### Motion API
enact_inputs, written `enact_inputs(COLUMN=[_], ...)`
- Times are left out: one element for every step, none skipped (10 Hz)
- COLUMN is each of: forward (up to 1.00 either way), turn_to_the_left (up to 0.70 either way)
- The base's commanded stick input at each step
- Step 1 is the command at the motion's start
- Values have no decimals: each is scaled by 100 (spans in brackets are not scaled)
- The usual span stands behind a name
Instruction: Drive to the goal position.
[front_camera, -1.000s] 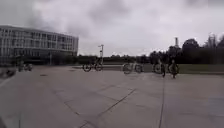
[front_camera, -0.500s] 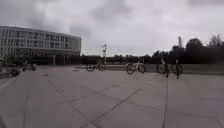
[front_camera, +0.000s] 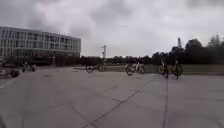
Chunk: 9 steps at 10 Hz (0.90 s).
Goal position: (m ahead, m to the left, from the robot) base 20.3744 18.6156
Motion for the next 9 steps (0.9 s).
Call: enact_inputs(forward=[67, 67, 67, 67, 67, 67, 67, 67, 67], turn_to_the_left=[0, 0, 0, 0, 0, 0, 6, 10, 10])
